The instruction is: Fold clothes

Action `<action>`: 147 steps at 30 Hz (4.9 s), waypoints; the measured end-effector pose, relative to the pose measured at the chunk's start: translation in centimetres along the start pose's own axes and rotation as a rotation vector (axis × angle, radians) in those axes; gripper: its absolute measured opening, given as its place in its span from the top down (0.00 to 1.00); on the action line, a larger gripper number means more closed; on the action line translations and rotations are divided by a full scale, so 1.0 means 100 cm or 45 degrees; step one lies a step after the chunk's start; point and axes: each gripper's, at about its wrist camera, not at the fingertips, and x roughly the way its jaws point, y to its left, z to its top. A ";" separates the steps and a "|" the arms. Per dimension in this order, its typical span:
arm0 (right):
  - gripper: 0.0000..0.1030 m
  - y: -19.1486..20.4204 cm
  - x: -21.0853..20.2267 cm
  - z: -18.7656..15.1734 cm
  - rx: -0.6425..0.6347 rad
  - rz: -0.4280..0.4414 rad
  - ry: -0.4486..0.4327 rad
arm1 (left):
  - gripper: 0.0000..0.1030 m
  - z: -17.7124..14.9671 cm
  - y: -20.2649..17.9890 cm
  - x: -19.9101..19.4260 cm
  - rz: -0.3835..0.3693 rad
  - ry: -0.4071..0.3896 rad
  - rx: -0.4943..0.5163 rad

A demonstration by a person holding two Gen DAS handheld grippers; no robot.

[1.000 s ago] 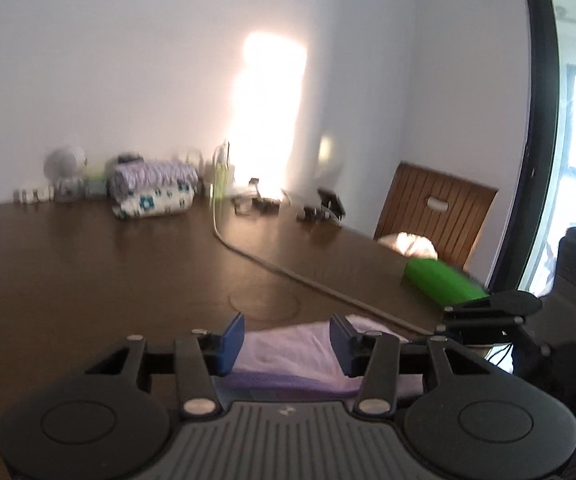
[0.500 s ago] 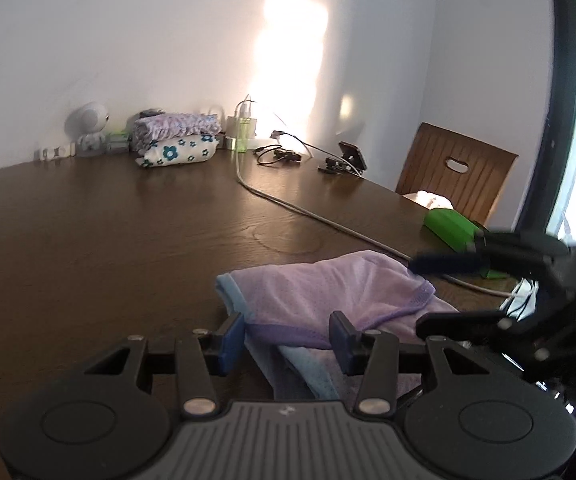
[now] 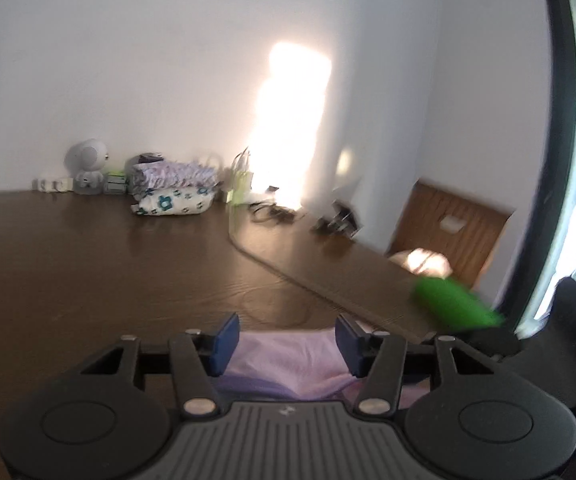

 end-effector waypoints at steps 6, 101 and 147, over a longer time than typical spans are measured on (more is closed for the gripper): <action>0.65 -0.004 -0.011 0.001 0.021 -0.002 -0.004 | 0.54 -0.015 0.007 0.021 0.123 0.183 -0.054; 0.38 -0.023 -0.044 0.009 0.494 -0.130 -0.010 | 0.44 -0.020 0.063 -0.047 -0.067 0.208 -0.406; 0.53 -0.096 0.091 0.046 0.606 -0.272 0.364 | 0.38 0.040 0.051 0.096 0.299 0.515 -0.225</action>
